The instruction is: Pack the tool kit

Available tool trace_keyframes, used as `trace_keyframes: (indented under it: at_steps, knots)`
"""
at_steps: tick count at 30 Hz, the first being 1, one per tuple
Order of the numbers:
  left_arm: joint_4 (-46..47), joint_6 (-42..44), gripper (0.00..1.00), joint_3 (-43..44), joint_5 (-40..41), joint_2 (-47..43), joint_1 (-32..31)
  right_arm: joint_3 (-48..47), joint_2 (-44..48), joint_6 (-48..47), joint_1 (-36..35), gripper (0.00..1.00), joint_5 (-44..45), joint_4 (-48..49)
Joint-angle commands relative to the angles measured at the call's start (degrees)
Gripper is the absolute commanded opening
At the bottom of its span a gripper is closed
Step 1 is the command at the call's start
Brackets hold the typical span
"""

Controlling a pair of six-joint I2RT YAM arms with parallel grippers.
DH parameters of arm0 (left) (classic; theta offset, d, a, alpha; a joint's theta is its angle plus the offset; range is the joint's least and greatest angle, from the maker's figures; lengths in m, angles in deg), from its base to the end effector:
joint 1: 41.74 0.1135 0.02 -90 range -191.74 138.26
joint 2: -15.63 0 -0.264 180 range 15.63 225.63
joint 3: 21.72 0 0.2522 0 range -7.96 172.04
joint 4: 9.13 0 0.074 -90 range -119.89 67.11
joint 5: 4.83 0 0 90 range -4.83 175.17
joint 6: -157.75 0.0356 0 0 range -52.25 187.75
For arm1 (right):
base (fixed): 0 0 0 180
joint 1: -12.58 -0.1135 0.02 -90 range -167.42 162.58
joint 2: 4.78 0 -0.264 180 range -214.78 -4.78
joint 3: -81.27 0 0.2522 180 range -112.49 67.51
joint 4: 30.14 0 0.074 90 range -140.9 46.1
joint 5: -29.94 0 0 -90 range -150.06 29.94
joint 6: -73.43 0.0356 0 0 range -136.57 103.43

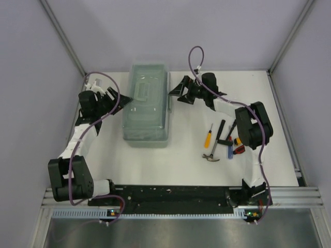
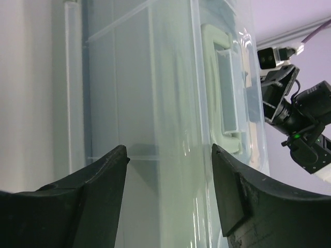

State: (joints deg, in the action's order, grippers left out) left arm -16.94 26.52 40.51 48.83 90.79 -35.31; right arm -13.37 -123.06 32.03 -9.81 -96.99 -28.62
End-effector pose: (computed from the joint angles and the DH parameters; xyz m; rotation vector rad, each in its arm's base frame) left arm 0.2947 0.0120 0.2759 -0.3822 1.9554 -1.0099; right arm 0.4274 0.1992 0.2063 0.0166 2.1640 1.3991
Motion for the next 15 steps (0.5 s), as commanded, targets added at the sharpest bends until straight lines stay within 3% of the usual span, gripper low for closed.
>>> trace_keyframes:
  at_steps: [1,4,9,15]
  knots:
    - [-12.09,0.17,0.66,3.28,-11.22,3.77,-6.17,-4.46,-0.38,1.5,-2.83,0.99,-2.8,4.75]
    - [-20.17,6.23,0.72,9.43,-4.12,4.73,-6.17,-1.31,1.2,1.67,-2.13,0.99,-2.62,5.97]
    - [-26.6,12.66,0.98,18.49,8.27,5.35,-4.95,6.25,3.14,5.27,-0.46,0.99,-5.61,14.49]
    - [-22.76,16.18,0.98,22.55,12.44,5.09,-4.68,10.04,2.09,10.36,0.16,0.99,-9.47,24.67]
